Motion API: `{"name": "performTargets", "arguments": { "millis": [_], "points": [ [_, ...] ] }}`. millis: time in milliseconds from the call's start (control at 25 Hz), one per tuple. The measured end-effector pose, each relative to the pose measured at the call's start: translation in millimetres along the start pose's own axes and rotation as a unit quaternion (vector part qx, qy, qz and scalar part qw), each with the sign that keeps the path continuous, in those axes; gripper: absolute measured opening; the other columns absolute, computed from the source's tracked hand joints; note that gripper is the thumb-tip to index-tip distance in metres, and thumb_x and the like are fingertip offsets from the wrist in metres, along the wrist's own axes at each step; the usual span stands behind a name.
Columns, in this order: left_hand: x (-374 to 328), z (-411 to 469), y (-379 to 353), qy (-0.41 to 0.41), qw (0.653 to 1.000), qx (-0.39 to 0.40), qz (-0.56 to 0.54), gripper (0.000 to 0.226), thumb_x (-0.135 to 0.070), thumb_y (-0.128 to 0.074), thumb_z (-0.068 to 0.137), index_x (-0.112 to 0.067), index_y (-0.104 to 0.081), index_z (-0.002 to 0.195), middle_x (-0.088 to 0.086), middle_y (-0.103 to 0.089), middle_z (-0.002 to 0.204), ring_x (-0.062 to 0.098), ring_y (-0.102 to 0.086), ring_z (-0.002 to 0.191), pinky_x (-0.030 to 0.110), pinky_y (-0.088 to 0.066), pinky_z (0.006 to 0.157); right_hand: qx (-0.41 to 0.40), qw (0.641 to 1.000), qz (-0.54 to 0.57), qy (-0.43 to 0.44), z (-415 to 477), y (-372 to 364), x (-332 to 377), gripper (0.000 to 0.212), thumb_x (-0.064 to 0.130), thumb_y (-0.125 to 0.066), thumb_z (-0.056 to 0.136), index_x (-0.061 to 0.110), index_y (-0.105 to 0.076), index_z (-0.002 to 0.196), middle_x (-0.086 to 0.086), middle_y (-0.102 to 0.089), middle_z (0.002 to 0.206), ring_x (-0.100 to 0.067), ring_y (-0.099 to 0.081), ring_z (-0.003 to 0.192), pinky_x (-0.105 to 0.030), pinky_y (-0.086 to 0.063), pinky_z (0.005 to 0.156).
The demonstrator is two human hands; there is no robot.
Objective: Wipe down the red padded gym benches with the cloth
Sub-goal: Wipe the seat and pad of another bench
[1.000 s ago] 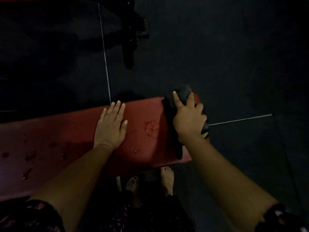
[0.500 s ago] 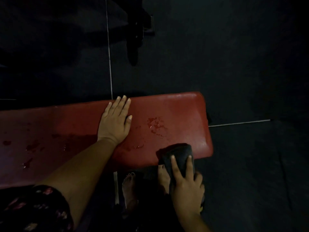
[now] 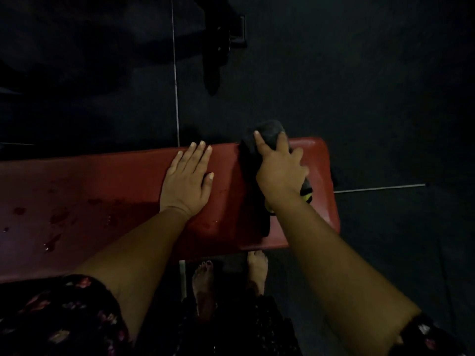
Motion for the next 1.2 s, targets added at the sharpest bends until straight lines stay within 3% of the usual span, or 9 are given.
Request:
{"name": "performTargets", "arguments": {
  "millis": [120,240,400,520,720,880,1000,1200],
  "points": [
    [0.2,0.4,0.2,0.002,1.000,0.004,-0.004,0.058,-0.035,-0.030,0.099,-0.011,-0.034,0.152,0.008,-0.032,0.158,0.020,-0.025,0.148,0.039,-0.014,0.122,0.009,0.997,-0.029,0.066,-26.1,-10.6,-3.2,0.077,0.017,-0.049,0.096,0.054,-0.008,0.150,-0.005,-0.004,0.162,-0.036,-0.034,0.121,-0.053,-0.044,0.087],
    [-0.6,1.2,0.1,0.000,1.000,-0.001,-0.002,0.058,-0.035,-0.031,0.098,-0.010,-0.035,0.151,0.008,-0.034,0.157,0.021,-0.027,0.147,0.037,-0.013,0.122,-0.047,0.993,-0.025,0.104,-92.6,-40.7,-20.0,0.085,0.016,-0.064,0.083,0.053,-0.022,0.148,-0.008,-0.023,0.160,-0.036,-0.048,0.104,-0.048,-0.047,0.072],
    [-0.2,1.9,-0.4,0.007,1.000,0.005,-0.012,0.058,-0.036,-0.031,0.098,-0.011,-0.034,0.151,0.007,-0.035,0.157,0.020,-0.028,0.147,0.036,-0.012,0.122,-0.030,0.999,-0.001,0.023,-175.9,-86.1,-50.2,0.101,0.030,-0.088,0.060,0.048,-0.035,0.144,-0.010,-0.038,0.151,-0.038,-0.051,0.095,-0.049,-0.051,0.062],
    [0.1,2.9,3.7,0.014,0.999,0.018,-0.033,0.059,-0.036,-0.029,0.097,-0.012,-0.035,0.151,0.006,-0.034,0.157,0.019,-0.027,0.147,0.036,-0.012,0.122,0.000,1.000,0.004,-0.007,-204.3,-98.5,-34.3,0.105,0.025,-0.092,0.052,0.045,-0.040,0.141,-0.012,-0.040,0.148,-0.041,-0.050,0.097,-0.052,-0.050,0.060],
    [9.2,-9.0,29.6,0.013,0.994,0.012,-0.110,0.061,-0.032,-0.028,0.091,-0.013,-0.043,0.147,0.003,-0.043,0.152,0.019,-0.028,0.146,0.035,-0.013,0.122,-0.039,0.997,-0.014,0.072,-143.2,-66.2,7.1,0.087,0.019,-0.077,0.069,0.047,-0.042,0.142,-0.012,-0.043,0.150,-0.041,-0.056,0.095,-0.050,-0.047,0.065],
    [46.5,-49.6,44.9,0.031,0.997,-0.002,-0.077,0.060,-0.033,-0.034,0.090,-0.013,-0.044,0.147,0.004,-0.043,0.152,0.021,-0.028,0.146,0.039,-0.011,0.122,-0.037,0.999,-0.026,0.012,-58.9,-29.6,33.7,0.073,0.021,-0.050,0.094,0.053,-0.014,0.149,-0.004,-0.013,0.162,-0.037,-0.038,0.119,-0.050,-0.041,0.085],
    [73.3,-78.0,41.8,0.070,0.997,-0.001,-0.043,0.066,-0.033,-0.038,0.082,-0.011,-0.047,0.144,0.008,-0.046,0.150,0.027,-0.034,0.143,0.049,-0.014,0.119,-0.028,0.998,-0.049,-0.006,-31.8,-15.9,70.3,0.073,0.020,-0.049,0.097,0.045,-0.008,0.153,-0.008,-0.007,0.162,-0.039,-0.033,0.126,-0.055,-0.041,0.091],
    [79.4,-89.1,34.8,0.065,0.997,0.002,-0.028,0.065,-0.034,-0.037,0.084,-0.013,-0.045,0.146,0.008,-0.043,0.152,0.027,-0.031,0.144,0.051,-0.013,0.119,-0.031,0.994,-0.069,0.081,-87.9,-44.3,70.9,0.081,0.019,-0.052,0.094,0.046,-0.003,0.152,-0.011,-0.007,0.162,-0.038,-0.037,0.120,-0.053,-0.042,0.087]
  ]
}}
Point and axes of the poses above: each hand's wrist, its own z-axis towards the middle knuckle, its own y-axis out of the back of the hand, x = y × z, the point moved 5 cm from there along z, towards the middle knuckle
